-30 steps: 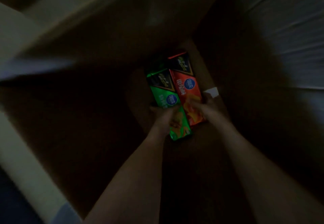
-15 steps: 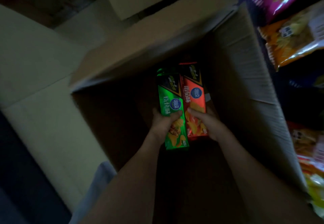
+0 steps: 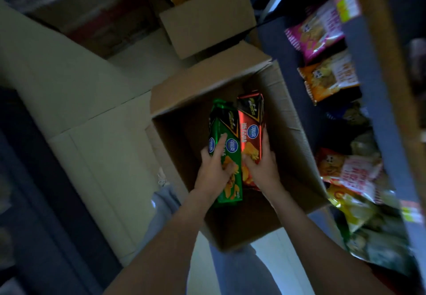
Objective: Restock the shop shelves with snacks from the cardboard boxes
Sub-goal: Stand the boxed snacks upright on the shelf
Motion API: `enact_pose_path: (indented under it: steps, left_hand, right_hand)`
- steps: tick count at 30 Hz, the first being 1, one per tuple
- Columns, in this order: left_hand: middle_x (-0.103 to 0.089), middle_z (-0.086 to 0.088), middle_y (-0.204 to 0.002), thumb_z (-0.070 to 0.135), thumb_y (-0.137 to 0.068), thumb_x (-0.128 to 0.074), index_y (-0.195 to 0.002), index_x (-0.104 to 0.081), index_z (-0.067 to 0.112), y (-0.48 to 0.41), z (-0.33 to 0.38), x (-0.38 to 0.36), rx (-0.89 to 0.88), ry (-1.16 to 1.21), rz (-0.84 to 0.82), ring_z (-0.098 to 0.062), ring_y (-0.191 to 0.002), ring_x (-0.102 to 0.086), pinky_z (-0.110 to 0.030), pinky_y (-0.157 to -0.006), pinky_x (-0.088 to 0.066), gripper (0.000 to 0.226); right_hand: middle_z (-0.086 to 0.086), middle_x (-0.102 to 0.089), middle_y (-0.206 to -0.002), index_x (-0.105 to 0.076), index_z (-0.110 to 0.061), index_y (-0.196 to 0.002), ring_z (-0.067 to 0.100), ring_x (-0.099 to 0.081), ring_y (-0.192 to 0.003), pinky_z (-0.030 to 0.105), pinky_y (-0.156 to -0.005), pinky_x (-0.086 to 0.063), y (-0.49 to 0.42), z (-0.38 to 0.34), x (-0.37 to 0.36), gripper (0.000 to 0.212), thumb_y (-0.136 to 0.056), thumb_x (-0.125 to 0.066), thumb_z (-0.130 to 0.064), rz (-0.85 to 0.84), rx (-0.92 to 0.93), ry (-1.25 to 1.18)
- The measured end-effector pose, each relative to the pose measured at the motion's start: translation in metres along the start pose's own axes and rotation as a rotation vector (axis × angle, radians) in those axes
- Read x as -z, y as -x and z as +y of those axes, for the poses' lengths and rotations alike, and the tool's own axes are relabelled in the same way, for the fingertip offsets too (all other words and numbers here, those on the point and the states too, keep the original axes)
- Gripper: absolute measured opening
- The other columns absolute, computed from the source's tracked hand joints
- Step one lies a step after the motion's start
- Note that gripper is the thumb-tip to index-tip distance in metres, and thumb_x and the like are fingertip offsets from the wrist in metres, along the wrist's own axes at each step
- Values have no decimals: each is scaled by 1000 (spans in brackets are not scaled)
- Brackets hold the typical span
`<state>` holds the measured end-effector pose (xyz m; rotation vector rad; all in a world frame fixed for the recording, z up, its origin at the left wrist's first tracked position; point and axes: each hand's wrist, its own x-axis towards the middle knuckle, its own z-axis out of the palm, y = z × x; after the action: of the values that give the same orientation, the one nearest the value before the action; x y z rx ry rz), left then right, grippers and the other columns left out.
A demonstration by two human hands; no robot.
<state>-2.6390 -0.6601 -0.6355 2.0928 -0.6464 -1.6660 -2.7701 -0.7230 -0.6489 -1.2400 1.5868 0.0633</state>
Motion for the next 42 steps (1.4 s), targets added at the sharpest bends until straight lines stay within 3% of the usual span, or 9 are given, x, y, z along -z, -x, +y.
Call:
enact_pose_path:
  steps: [6,9,15,18,21,26,32,37,42]
  left_hand:
    - [-33,-4,-138,21,-88,-67,-138,-28,55,119,93,63,-118,148,107,-12,-114,-48,-21,-95,-43,72]
    - [-47,-4,-135,42,-71,-72,-128,-37,66,175,143,101,-224,171,116,-16,-115,-58,-40,-97,-51,71]
    - [-52,-1,-136,35,-68,-76,-120,-46,66,262,255,165,-479,266,163,-19,-114,-60,-41,-96,-51,67]
    - [-56,14,-126,1,-83,-70,-132,-45,38,299,316,192,-658,297,63,-13,-109,-61,-32,-89,-53,66]
    - [-56,17,-121,-6,-87,-62,-141,-37,20,314,368,216,-793,261,-68,-6,-104,-62,-28,-87,-54,65]
    - [-54,-3,-134,-1,-88,-62,-138,-37,30,323,434,256,-947,190,-248,-19,-114,-61,-31,-85,-55,64]
    - [-53,20,-133,8,-87,-68,-133,-42,46,346,504,289,-1113,29,-484,0,-115,-58,-21,-83,-52,65]
    - [-35,28,-139,5,-86,-68,-135,-38,44,373,549,286,-1273,-112,-537,30,-106,-43,2,-82,-37,70]
    - [-39,38,-121,9,-88,-68,-144,-34,36,385,594,267,-1305,-81,-574,26,-95,-51,-8,-74,-49,71]
  right_hand:
    - [2,-30,-134,0,-48,-150,14,-40,-118,28,-98,-32,112,-105,75,90,-92,-64,-23,1,230,-18]
    - [4,-21,-150,2,-54,-143,5,-36,-120,24,-102,-31,171,-167,114,89,-94,-61,-16,-5,376,-78]
    - [2,-31,-148,-8,-70,-137,25,-48,-127,57,-93,-50,249,-261,174,83,-87,-64,-34,-13,556,-290]
    - [6,-36,-147,-17,-62,-142,27,-46,-130,58,-100,-45,277,-304,201,79,-81,-66,-50,107,655,-352]
    - [7,-38,-146,-36,-60,-135,24,-47,-131,53,-104,-44,299,-343,224,66,-77,-67,-55,227,723,-438]
    - [13,-48,-138,-50,-55,-123,28,-59,-117,52,-94,-52,344,-403,242,48,-89,-66,-26,375,793,-574]
    - [-8,-63,-119,-44,-36,-132,16,-65,-105,37,-84,-57,397,-446,248,51,-93,-56,-5,568,870,-769]
    - [-8,-44,-144,-33,-50,-138,11,-56,-121,30,-89,-54,428,-467,273,65,-94,-57,-8,850,946,-672]
    - [-9,-42,-141,-15,-47,-144,9,-55,-121,29,-83,-56,434,-475,318,75,-96,-56,-7,1007,920,-662]
